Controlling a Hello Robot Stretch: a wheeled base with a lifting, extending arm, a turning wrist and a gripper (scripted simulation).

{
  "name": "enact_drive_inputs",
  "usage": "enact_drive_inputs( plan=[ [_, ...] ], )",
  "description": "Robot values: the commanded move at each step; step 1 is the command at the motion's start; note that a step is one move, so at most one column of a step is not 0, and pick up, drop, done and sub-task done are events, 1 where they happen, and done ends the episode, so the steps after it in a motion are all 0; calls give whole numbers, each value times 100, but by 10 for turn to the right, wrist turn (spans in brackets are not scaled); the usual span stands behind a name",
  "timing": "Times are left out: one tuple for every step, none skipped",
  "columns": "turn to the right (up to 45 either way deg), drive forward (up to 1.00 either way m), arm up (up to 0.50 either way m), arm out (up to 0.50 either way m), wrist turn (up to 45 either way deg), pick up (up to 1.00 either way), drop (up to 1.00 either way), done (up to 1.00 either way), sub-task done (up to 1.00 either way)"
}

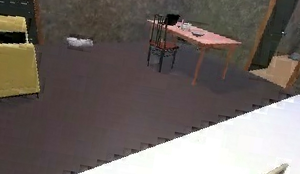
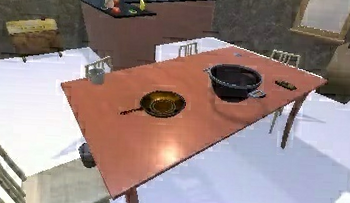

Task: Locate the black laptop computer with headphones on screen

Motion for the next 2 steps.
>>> enact_drive_inputs(
  plan=[
    [0, 85, 0, 0, 0, 0, 0, 0, 0],
    [30, 0, 0, 0, 0, 0, 0, 0, 0]
  ],
)
